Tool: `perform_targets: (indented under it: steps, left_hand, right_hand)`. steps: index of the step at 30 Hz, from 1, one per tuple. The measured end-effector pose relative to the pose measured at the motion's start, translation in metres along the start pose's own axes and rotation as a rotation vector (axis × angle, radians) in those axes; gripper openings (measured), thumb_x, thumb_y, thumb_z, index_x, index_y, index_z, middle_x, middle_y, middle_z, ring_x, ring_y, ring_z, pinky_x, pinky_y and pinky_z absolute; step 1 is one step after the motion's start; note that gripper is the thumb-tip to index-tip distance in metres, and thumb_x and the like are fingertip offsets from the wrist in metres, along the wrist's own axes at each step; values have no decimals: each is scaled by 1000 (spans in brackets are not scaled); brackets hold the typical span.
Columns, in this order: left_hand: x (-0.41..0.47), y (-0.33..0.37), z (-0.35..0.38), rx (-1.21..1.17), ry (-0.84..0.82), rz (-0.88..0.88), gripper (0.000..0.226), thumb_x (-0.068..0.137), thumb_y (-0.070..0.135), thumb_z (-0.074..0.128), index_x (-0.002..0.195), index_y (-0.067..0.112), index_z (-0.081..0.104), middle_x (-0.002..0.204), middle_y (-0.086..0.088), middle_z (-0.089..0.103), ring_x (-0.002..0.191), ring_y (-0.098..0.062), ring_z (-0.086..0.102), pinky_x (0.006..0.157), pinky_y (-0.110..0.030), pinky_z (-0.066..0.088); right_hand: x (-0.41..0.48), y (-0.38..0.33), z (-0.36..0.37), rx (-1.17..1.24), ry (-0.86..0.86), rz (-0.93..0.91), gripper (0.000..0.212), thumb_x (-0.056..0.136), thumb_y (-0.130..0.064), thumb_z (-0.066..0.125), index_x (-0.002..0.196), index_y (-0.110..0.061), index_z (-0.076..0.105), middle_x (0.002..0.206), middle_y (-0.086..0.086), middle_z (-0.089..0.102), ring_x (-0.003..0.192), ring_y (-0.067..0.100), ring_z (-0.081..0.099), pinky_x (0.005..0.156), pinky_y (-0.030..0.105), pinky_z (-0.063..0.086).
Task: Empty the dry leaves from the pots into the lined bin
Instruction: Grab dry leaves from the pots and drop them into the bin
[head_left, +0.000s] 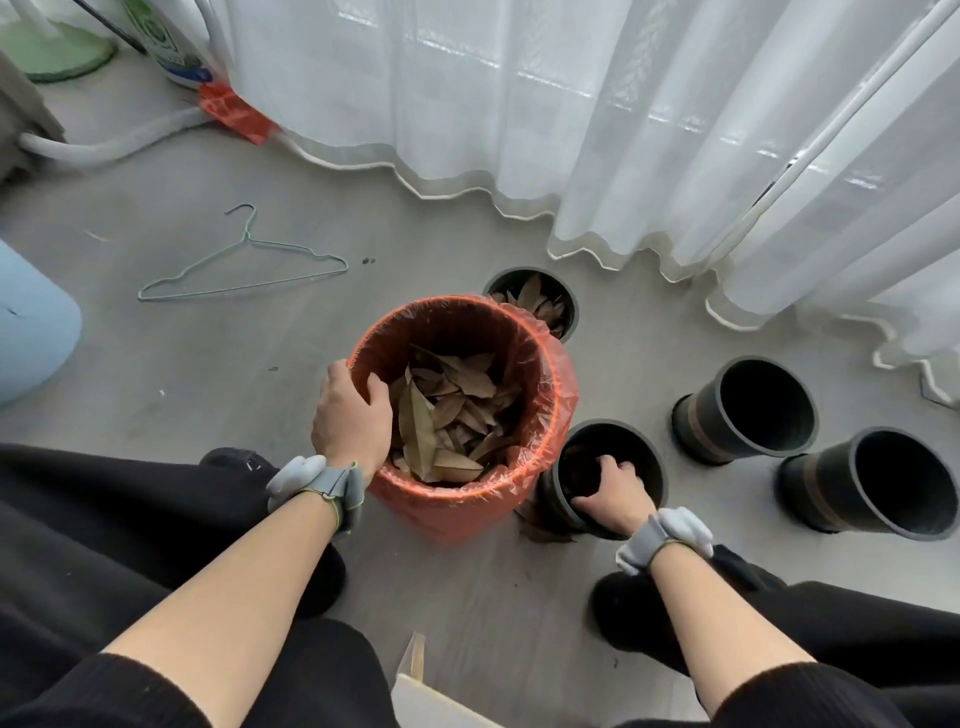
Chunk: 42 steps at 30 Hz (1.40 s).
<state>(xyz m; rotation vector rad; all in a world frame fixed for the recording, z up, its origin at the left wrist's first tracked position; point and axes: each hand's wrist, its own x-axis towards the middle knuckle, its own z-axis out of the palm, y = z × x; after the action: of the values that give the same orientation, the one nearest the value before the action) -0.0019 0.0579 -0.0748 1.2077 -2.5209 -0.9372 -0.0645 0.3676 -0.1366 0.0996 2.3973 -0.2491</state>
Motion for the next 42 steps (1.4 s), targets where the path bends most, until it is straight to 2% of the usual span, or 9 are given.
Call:
perform_targets:
  steps: [5, 10, 16, 22, 28, 31, 36, 40, 42]
  left_hand:
    - [0, 0, 0, 10, -11, -9, 34, 98, 40, 41, 120, 14, 45, 111, -11, 60, 95, -34, 57, 73, -36, 41]
    - [-1, 1, 0, 21, -2, -15, 34, 99, 41, 41, 120, 14, 45, 109, -10, 60, 94, -32, 57, 73, -37, 43]
    - [2, 0, 1, 16, 12, -21, 36, 99, 45, 40, 117, 14, 47, 110, -8, 60, 95, -32, 57, 71, -34, 38]
    - [5, -4, 2, 29, 8, -14, 39, 99, 46, 37, 117, 13, 46, 110, -11, 60, 95, -35, 58, 69, -35, 38]
    - [3, -7, 1, 18, 7, -22, 41, 100, 47, 35, 118, 11, 46, 111, -13, 60, 95, -37, 57, 68, -36, 36]
    - [1, -7, 0, 14, 9, -12, 42, 100, 47, 34, 119, 11, 45, 112, -14, 60, 96, -37, 58, 69, -36, 36]
    - [1, -4, 1, 12, -1, 0, 43, 100, 47, 34, 121, 12, 45, 114, -14, 59, 97, -38, 57, 70, -37, 38]
    - [0, -5, 0, 14, -2, 7, 43, 100, 47, 33, 120, 12, 45, 114, -14, 59, 97, -37, 57, 70, -37, 38]
    - [0, -5, 1, 11, 0, 8, 43, 100, 47, 33, 120, 11, 45, 113, -15, 59, 97, -38, 57, 70, -37, 37]
  right_hand:
    - [17, -15, 24, -161, 41, 21, 84, 79, -45, 71, 145, -16, 27, 142, 15, 31, 129, 35, 40, 96, 45, 47]
    - [33, -13, 24, -306, 52, -44, 58, 87, -32, 62, 138, -15, 39, 134, 13, 47, 124, 32, 47, 89, 42, 50]
    - [24, -13, 19, -229, 159, -88, 36, 88, -18, 54, 123, -15, 52, 122, 11, 59, 116, 32, 55, 82, 38, 50]
    - [11, -9, -2, 136, 187, -103, 21, 83, -9, 59, 97, -22, 67, 107, 2, 70, 100, 24, 64, 79, 28, 45]
    - [-10, -5, -37, 720, -27, -1, 15, 86, 4, 68, 95, -8, 65, 98, 18, 71, 75, 30, 72, 70, 45, 61]
    - [-32, -7, -71, 991, -179, -11, 21, 86, 4, 68, 105, -3, 62, 82, 10, 74, 65, 16, 73, 53, 26, 58]
    - [-64, -31, -127, 1090, -102, -217, 19, 85, -7, 71, 103, -11, 64, 97, 5, 72, 71, 8, 70, 58, 20, 55]
    - [-87, -80, -137, 1082, 72, -458, 19, 83, -9, 75, 99, -16, 65, 93, 2, 73, 68, 4, 69, 53, 17, 51]
    - [-96, -102, -132, 1039, 119, -584, 23, 78, -16, 80, 97, -21, 67, 94, 0, 73, 79, 8, 72, 61, 20, 55]
